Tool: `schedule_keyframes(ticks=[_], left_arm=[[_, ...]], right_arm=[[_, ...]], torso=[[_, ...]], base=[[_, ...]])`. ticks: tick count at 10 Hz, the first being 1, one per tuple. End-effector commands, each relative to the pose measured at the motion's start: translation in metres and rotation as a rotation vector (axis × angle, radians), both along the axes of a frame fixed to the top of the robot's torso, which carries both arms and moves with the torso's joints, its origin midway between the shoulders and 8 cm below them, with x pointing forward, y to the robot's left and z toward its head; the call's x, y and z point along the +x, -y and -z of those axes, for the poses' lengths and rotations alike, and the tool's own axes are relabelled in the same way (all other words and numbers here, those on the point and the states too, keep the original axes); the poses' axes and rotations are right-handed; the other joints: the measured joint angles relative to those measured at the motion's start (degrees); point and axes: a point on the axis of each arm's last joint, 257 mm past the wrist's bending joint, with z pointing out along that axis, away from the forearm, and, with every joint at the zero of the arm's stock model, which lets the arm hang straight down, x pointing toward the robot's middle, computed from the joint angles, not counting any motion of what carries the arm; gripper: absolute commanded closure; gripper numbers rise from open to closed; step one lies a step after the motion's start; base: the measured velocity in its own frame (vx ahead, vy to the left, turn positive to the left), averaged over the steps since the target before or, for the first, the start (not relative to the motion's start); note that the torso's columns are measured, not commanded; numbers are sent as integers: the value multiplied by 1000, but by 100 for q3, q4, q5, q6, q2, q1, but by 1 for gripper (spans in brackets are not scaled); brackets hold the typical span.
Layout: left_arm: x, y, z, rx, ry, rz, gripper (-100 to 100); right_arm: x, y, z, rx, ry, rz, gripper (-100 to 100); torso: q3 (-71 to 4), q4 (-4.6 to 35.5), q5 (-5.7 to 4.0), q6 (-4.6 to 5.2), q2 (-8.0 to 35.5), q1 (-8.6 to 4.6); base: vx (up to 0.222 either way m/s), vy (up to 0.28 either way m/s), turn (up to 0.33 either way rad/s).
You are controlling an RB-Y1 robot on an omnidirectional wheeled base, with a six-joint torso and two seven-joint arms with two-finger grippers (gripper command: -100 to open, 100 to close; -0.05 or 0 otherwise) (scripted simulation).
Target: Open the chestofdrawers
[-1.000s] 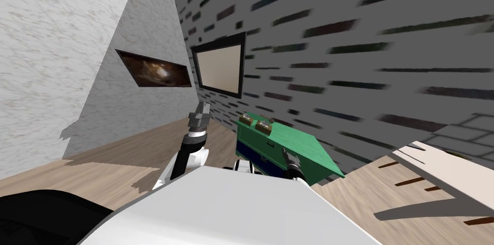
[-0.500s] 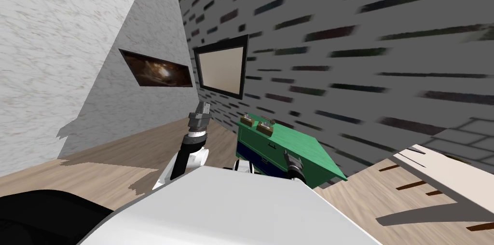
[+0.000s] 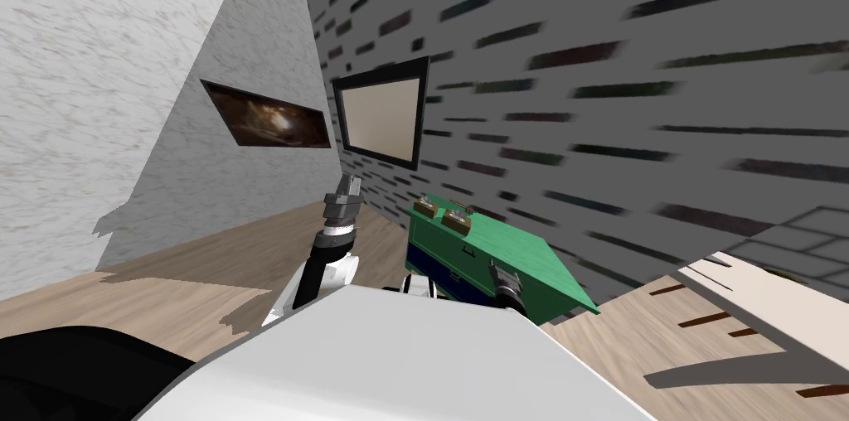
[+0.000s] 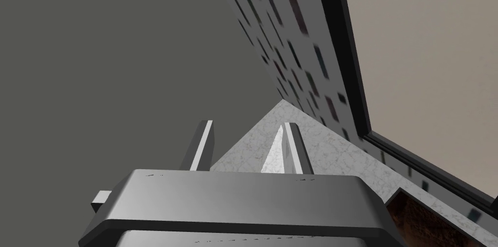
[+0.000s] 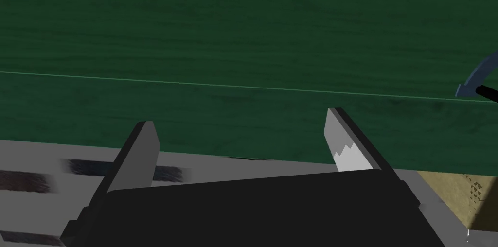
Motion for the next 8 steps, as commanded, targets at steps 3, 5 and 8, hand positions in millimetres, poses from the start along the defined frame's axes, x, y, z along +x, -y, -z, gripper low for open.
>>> schedule_keyframes(ticks=[3, 5, 8], left_arm=[[0, 0, 0, 0, 0, 0, 0], [0, 0, 0, 0, 0, 0, 0], [0, 0, 0, 0, 0, 0, 0]], right_arm=[[-19, 6, 22, -86, -79, 12, -100], [-27, 13, 24, -174, -113, 24, -100], [-34, 17, 24, -259, -138, 31, -100]], torso=[[29, 43, 53, 17, 51, 48], [30, 42, 35, 11, 52, 21], [34, 41, 28, 25, 60, -3]], base=[[55, 24, 23], [39, 37, 39], [33, 38, 22]])
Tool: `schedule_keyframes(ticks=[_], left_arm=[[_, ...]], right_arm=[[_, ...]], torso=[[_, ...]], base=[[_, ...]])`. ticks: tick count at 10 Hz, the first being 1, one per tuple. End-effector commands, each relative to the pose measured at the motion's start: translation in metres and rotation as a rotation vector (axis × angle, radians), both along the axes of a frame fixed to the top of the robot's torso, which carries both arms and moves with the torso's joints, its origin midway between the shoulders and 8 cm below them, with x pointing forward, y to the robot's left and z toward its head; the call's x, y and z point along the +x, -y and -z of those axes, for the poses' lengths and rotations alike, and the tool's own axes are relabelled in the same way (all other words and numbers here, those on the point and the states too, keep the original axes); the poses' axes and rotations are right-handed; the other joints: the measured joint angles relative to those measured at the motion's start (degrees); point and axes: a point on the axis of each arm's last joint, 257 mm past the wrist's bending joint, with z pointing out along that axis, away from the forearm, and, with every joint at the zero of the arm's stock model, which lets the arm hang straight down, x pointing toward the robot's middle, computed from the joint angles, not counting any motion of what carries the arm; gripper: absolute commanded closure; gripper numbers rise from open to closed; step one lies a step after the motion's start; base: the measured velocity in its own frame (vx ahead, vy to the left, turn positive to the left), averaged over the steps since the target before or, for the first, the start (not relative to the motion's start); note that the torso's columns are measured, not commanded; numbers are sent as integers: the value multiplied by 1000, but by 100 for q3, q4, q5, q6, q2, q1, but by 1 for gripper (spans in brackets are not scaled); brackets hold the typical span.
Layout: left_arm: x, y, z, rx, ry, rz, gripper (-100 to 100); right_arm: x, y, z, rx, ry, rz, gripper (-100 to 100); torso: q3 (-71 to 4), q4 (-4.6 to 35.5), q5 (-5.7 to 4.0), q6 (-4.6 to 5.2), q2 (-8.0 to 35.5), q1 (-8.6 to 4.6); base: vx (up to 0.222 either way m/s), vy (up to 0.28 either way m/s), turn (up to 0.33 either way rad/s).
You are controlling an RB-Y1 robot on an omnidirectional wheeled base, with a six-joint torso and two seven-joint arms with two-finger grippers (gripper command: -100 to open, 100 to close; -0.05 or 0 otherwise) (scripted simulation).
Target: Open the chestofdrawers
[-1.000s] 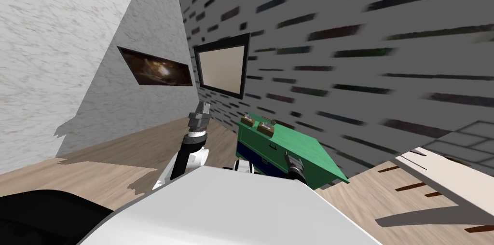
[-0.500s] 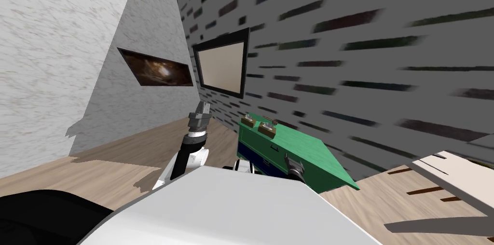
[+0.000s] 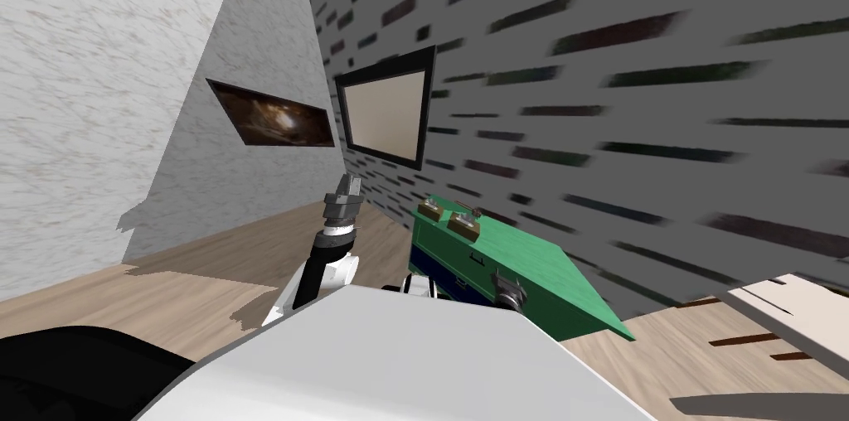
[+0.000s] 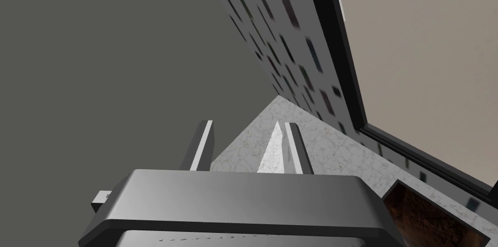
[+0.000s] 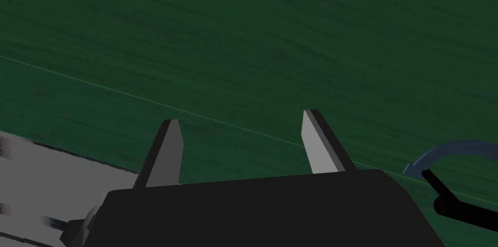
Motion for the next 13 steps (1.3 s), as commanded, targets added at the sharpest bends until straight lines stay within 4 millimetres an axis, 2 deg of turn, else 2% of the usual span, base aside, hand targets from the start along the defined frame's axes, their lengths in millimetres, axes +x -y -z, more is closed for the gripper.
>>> schedule_keyframes(ticks=[1, 2, 3, 5, 8, 9, 11, 12, 13], left_arm=[[0, 0, 0, 0, 0, 0, 0], [0, 0, 0, 0, 0, 0, 0], [0, 0, 0, 0, 0, 0, 0], [0, 0, 0, 0, 0, 0, 0], [0, 0, 0, 0, 0, 0, 0], [0, 0, 0, 0, 0, 0, 0], [0, 0, 0, 0, 0, 0, 0], [0, 0, 0, 0, 0, 0, 0], [0, 0, 0, 0, 0, 0, 0]], right_arm=[[-11, 6, 14, -51, -54, 2, -100], [-11, 6, 14, -51, -54, 2, -100], [-14, 8, 8, -123, -61, 9, -100], [-19, 9, 15, -134, -85, 5, -100], [-19, 9, 15, -134, -85, 5, -100], [-21, 9, 8, -208, -89, 5, -100], [-26, 10, 15, -214, -111, 3, -100], [-27, 8, 8, -289, -114, -2, -100], [-31, 9, 13, -291, -131, -3, -100]], torso=[[0, 4, 6, 2, -7, -8], [4, 3, 0, 9, 0, -34], [10, 7, -3, 11, 10, -45], [20, 16, 7, 17, 29, -33], [27, 12, 1, 35, 41, -53], [27, 12, 1, 34, 44, -49], [24, 16, 10, 35, 40, -42], [28, 16, 10, 41, 55, -40], [35, 25, 19, 41, 73, -17]], base=[[40, 24, -7], [20, 19, -3], [16, 25, 29], [20, 11, 15], [-4, 10, 3], [23, 9, 20], [23, 14, 7], [28, 33, 9], [32, 29, -2]])
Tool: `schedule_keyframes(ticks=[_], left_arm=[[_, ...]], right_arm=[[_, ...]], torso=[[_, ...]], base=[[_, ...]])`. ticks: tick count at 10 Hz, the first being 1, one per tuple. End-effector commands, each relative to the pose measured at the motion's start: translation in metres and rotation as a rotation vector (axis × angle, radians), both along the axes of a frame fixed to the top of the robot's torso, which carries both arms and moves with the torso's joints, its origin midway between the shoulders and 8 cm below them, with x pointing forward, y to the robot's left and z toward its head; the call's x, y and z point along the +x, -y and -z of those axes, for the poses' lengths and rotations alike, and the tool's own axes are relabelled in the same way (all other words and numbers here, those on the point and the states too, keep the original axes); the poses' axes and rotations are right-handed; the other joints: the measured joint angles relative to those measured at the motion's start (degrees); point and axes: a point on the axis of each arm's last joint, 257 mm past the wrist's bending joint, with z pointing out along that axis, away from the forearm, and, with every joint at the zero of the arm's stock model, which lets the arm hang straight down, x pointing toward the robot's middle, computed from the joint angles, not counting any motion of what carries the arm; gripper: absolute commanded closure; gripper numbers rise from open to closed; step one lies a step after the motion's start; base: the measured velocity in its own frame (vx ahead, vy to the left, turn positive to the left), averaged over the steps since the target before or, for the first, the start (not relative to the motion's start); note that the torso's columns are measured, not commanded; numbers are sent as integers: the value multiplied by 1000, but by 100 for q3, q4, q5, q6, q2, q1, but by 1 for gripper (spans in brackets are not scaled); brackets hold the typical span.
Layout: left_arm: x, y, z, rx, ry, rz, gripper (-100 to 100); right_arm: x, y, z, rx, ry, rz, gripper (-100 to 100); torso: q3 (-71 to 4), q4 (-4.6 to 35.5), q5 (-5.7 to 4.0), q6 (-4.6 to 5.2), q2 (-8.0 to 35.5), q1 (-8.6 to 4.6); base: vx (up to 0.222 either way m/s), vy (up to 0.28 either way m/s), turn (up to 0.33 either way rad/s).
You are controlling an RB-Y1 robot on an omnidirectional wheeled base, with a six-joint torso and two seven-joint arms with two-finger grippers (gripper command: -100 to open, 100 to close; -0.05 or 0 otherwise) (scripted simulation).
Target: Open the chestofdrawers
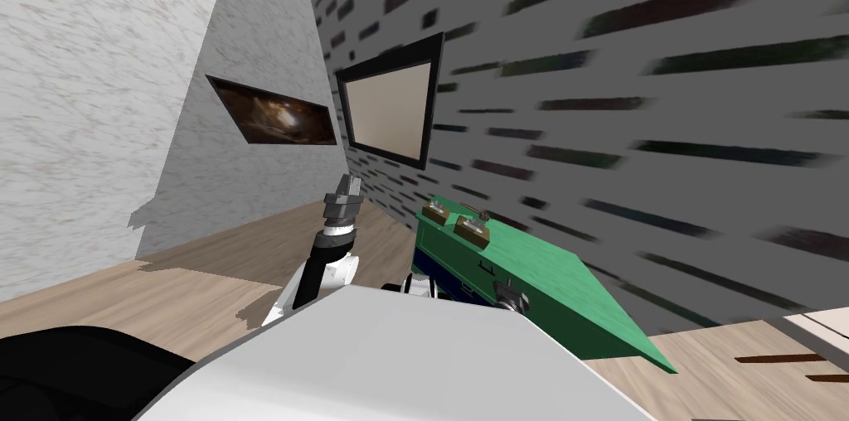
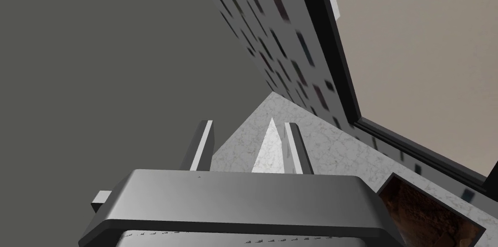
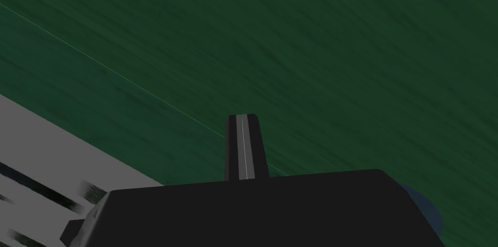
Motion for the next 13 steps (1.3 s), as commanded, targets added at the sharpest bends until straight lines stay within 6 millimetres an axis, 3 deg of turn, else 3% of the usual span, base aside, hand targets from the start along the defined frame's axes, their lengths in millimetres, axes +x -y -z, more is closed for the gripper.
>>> schedule_keyframes(ticks=[1, 4, 5, 11, 13], left_arm=[[0, 0, 0, 0, 0, 0, 0], [0, 0, 0, 0, 0, 0, 0], [0, 0, 0, 0, 0, 0, 0], [0, 0, 0, 0, 0, 0, 0], [0, 0, 0, 0, 0, 0, 0]], right_arm=[[-10, 6, 11, -35, -47, 2, -100], [-15, 3, 9, -108, -65, -8, -100], [-14, -2, 1, -169, -60, -16, -100], [-23, -14, 1, -302, -99, -52, -100], [-25, -29, -4, -392, -104, -80, -100]], torso=[[8, 6, 4, -4, 16, 16], [7, 11, -3, -18, 9, 1], [10, 11, 2, -16, 17, 24], [48, 65, 90, 0, 146, 199], [62, 80, 111, 0, 180, 244]], base=[[17, 6, -2], [13, 3, 0], [23, 21, -19], [5, 6, -15], [7, 17, 8]])
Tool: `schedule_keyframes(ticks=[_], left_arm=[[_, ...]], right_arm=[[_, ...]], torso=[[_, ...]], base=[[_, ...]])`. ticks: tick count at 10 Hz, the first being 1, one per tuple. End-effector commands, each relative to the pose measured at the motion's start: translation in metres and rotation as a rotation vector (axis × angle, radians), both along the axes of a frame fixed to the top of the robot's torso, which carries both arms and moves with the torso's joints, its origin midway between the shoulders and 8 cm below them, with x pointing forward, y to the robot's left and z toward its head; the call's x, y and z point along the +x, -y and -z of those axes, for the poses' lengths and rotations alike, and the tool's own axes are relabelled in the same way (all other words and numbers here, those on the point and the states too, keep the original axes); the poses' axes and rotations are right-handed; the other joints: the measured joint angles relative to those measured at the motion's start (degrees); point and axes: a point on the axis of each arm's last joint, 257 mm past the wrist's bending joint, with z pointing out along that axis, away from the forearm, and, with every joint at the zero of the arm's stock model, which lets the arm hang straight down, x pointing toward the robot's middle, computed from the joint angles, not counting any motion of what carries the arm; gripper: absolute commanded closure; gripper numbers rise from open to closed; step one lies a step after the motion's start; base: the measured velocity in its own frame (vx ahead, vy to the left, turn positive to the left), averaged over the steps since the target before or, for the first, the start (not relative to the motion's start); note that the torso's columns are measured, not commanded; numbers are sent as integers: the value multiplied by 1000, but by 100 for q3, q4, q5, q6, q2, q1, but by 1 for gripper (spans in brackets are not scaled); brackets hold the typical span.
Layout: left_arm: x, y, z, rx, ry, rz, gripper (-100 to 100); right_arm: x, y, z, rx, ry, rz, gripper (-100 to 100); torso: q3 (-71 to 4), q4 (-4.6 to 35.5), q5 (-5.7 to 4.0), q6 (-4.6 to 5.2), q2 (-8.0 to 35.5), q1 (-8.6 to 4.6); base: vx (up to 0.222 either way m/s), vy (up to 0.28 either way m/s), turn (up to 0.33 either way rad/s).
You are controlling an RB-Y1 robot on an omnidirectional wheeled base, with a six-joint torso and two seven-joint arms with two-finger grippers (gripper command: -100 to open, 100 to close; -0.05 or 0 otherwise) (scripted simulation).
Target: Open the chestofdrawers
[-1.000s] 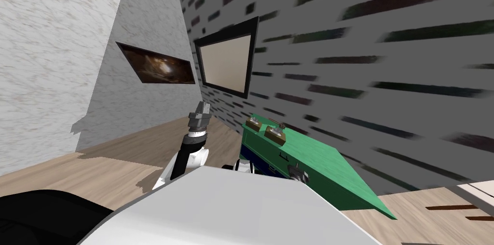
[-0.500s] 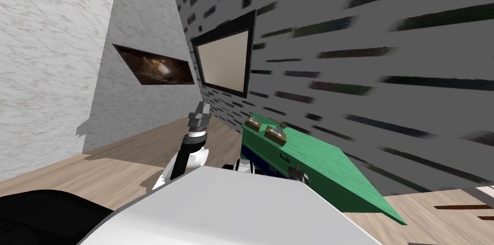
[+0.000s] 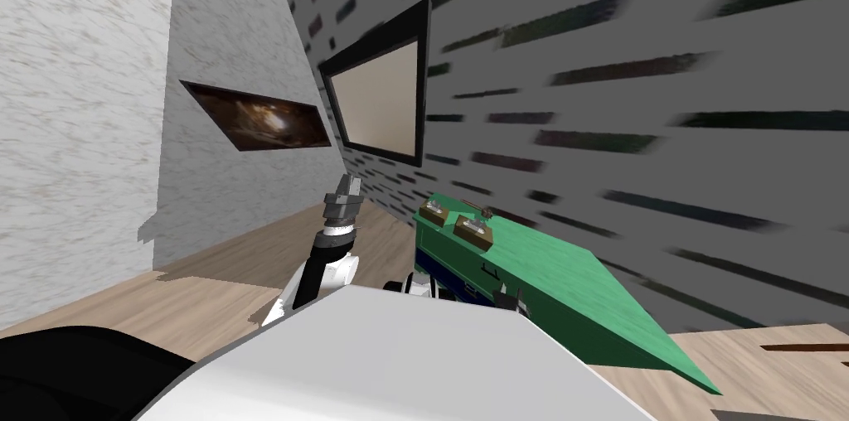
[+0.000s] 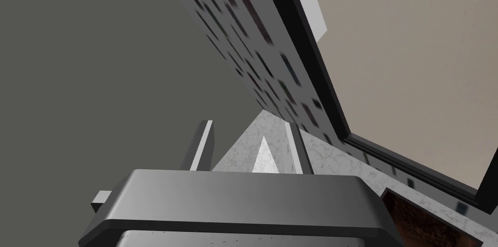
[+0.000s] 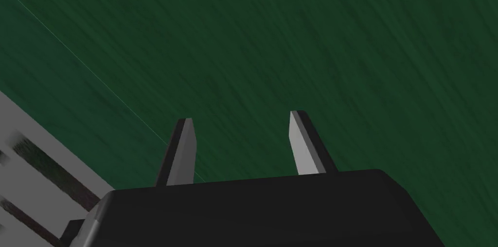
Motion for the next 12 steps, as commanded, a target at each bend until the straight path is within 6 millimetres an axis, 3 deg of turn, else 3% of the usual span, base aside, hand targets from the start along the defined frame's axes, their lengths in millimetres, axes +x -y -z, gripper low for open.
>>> schedule_keyframes(ticks=[1, 6, 12], left_arm=[[0, 0, 0, 0, 0, 0, 0], [0, 0, 0, 0, 0, 0, 0], [0, 0, 0, 0, 0, 0, 0]], right_arm=[[1, -15, -3, -79, -11, -42, -100], [-2, -46, -14, -248, -17, -133, -100], [-4, -68, -33, -409, 12, -232, -100]], torso=[[2, 5, 7, -4, 5, 19], [20, 18, 46, 38, 73, 63], [19, 18, 43, 39, 72, 52]], base=[[7, 13, 6], [13, 28, 5], [7, 25, 1]])
